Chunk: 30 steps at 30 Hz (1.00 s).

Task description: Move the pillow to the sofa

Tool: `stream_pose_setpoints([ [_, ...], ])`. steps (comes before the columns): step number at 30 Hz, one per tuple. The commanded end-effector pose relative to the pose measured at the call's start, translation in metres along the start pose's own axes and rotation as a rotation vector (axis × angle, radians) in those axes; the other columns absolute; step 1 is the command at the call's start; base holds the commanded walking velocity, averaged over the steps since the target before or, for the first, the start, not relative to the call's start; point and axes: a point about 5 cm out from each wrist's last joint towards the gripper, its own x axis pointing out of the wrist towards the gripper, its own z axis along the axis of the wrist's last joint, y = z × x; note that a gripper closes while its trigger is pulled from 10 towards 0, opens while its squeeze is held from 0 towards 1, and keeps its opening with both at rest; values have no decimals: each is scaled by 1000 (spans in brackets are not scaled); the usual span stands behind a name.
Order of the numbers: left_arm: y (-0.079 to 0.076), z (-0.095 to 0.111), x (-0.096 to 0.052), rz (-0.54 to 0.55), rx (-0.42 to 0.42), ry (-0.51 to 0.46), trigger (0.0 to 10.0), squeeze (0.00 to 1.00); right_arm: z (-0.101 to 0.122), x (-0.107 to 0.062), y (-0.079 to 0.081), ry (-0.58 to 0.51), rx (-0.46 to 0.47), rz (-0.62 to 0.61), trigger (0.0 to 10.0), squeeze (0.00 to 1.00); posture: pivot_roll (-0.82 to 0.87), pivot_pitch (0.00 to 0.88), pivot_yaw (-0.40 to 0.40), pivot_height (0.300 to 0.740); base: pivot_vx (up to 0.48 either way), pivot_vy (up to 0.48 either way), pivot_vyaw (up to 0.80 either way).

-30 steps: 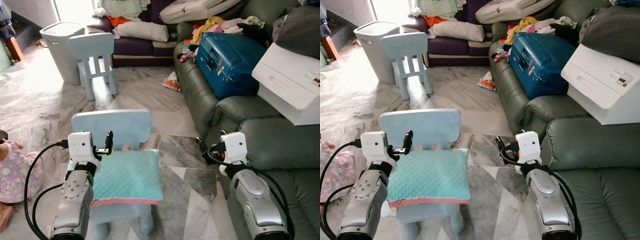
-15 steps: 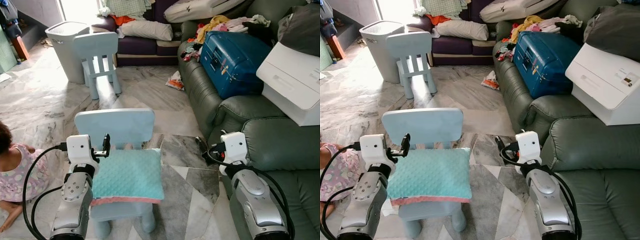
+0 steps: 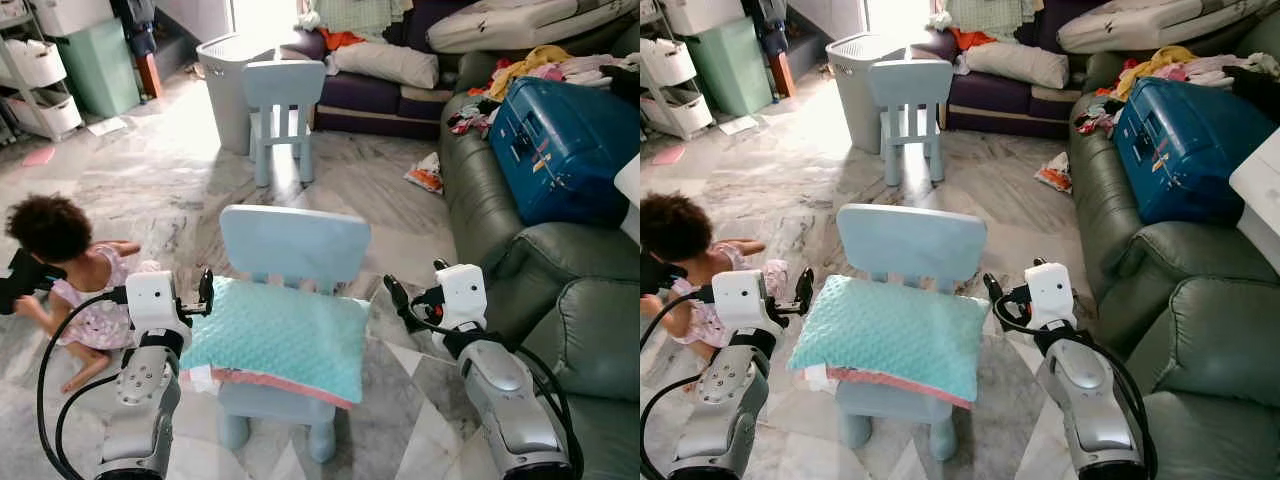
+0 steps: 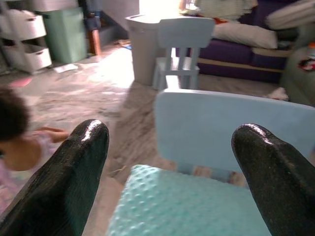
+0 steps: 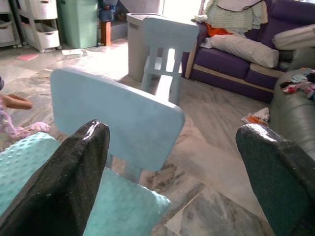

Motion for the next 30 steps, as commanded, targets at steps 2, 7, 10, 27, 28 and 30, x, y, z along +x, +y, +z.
stream_pose_setpoints([
  [2, 0, -1, 0, -13, 11, 9, 10000, 0, -2, -1, -4, 8, 11, -19, 10000, 0, -109, 0, -43, 740, 0, 0, 0],
  [7, 2, -2, 0, -12, 16, 15, 10000, 0, -2, -2, -4, 8, 19, -26, 10000, 0, -111, 0, -41, 740, 0, 0, 0],
  [10, 2, -2, 0, -12, 18, 16, 10000, 0, -2, -2, -4, 9, 29, -32, 10000, 0, -111, 0, -41, 740, 0, 0, 0],
  [27, 3, -3, 0, -20, 21, 25, 10000, 0, -3, -3, -7, 15, 43, -44, 10000, 0, -114, 0, -41, 740, 0, 0, 0],
  [28, 2, -3, 0, -20, 20, 25, 10000, 0, -4, -3, -7, 16, 44, -43, 10000, 0, -114, 0, -41, 740, 0, 0, 0],
  [30, 2, -3, 0, -20, 19, 25, 10000, 0, -4, -3, -6, 17, 44, -41, 10000, 0, -114, 0, -40, 740, 0, 0, 0],
])
